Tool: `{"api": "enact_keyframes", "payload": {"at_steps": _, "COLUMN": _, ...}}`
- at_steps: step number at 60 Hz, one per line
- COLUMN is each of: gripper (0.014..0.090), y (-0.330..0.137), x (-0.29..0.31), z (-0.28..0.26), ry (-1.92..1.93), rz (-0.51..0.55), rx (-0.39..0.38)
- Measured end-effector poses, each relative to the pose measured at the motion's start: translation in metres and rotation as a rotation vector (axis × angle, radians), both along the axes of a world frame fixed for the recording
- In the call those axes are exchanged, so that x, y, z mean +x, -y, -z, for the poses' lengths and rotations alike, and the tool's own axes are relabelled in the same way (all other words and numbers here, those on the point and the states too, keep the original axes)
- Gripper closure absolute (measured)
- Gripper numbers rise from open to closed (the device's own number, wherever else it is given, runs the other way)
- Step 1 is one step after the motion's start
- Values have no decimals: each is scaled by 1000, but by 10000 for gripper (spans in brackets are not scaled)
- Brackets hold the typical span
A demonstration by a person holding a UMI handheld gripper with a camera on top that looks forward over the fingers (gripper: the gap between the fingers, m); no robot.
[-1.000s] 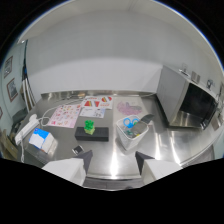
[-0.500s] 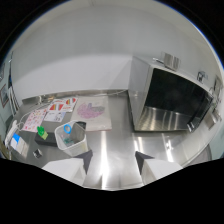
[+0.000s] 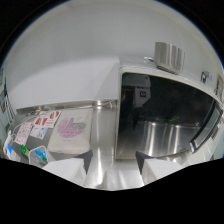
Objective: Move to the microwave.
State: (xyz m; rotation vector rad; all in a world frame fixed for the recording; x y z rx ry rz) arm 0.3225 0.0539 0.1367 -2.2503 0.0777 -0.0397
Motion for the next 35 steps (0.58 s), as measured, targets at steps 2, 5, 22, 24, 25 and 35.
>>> {"api": "enact_keyframes", "payload": {"at_steps": 2, "gripper": 205, "y": -4, "x": 1, "z": 0, "ry": -5, "rz": 0, "rx": 2}}
{"api": "enact_keyframes", "payload": {"at_steps": 5, "gripper": 206, "y": -10, "x": 5, "z": 0, "ry": -9, "rz": 1, "rx": 4}}
{"api": "enact_keyframes", "payload": {"at_steps": 22, "gripper": 204, "y": -24, "x": 20, "z": 2, "ry": -18, "rz": 5, "rx": 0}}
{"api": "enact_keyframes", "payload": {"at_steps": 24, "gripper": 205, "y": -24, "x": 21, "z": 3, "ry": -19, "rz": 6, "rx": -1}}
{"api": "enact_keyframes", "payload": {"at_steps": 25, "gripper": 206, "y": -24, "x": 21, "z": 3, "ry": -19, "rz": 7, "rx": -2}}
{"api": "enact_keyframes", "payload": {"at_steps": 35, "gripper": 205, "y": -22, "x": 23, "z": 3, "ry": -16, "rz": 10, "rx": -1}}
